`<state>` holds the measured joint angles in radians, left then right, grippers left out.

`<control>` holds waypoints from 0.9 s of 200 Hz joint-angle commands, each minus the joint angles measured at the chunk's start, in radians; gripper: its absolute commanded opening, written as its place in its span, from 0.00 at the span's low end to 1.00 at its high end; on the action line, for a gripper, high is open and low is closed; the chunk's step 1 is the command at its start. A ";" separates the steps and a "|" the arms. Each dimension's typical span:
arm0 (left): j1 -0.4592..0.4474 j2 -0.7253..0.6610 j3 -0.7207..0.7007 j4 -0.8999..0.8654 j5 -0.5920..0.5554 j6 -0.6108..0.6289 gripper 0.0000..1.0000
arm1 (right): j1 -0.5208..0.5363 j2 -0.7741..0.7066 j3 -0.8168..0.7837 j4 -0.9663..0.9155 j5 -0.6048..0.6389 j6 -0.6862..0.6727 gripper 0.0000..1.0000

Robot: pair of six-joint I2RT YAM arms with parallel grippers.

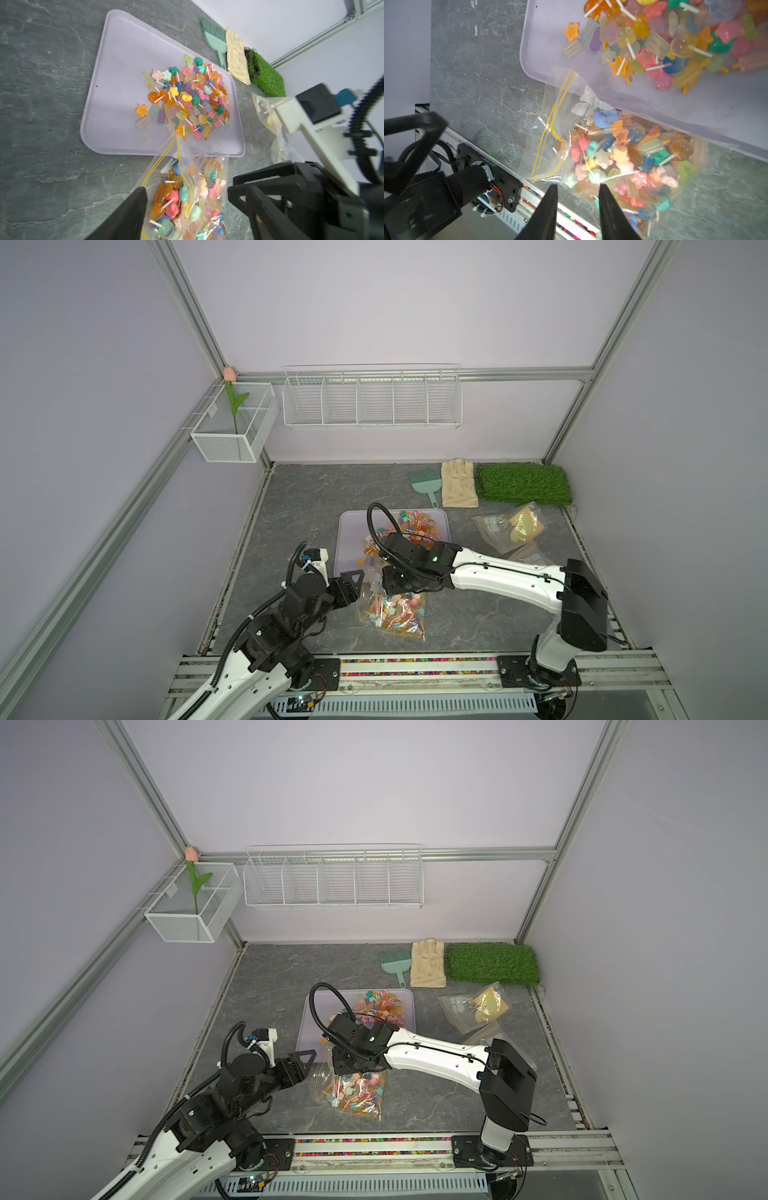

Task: Pour candies out of the ziploc bag
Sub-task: Open the ziploc bag at the center of the board, then pick up the ziploc bag from the center of the board.

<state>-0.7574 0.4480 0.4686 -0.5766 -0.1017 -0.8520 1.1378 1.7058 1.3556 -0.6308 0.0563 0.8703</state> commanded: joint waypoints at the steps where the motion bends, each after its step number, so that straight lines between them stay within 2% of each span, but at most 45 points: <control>1: 0.005 0.064 -0.020 0.041 0.045 0.004 0.78 | -0.014 -0.027 -0.025 0.016 -0.012 0.005 0.42; 55: 0.004 0.171 -0.023 0.135 0.190 0.030 0.80 | -0.102 -0.170 -0.213 0.019 0.007 0.090 0.57; 95: 0.004 0.296 -0.028 0.178 0.280 0.056 0.80 | -0.148 -0.245 -0.314 0.030 0.008 0.115 0.60; 134: 0.004 0.416 -0.011 0.163 0.297 0.088 0.80 | -0.165 -0.275 -0.370 0.047 0.001 0.127 0.65; 159: 0.002 0.451 -0.015 0.212 0.330 0.076 0.72 | -0.168 -0.264 -0.393 0.068 -0.014 0.138 0.66; 180: 0.001 0.454 -0.020 0.232 0.333 0.065 0.57 | -0.170 -0.245 -0.419 0.104 -0.036 0.153 0.66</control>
<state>-0.7574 0.8997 0.4526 -0.3946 0.2104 -0.7834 0.9749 1.4467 0.9722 -0.5701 0.0490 0.9886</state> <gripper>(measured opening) 0.634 0.656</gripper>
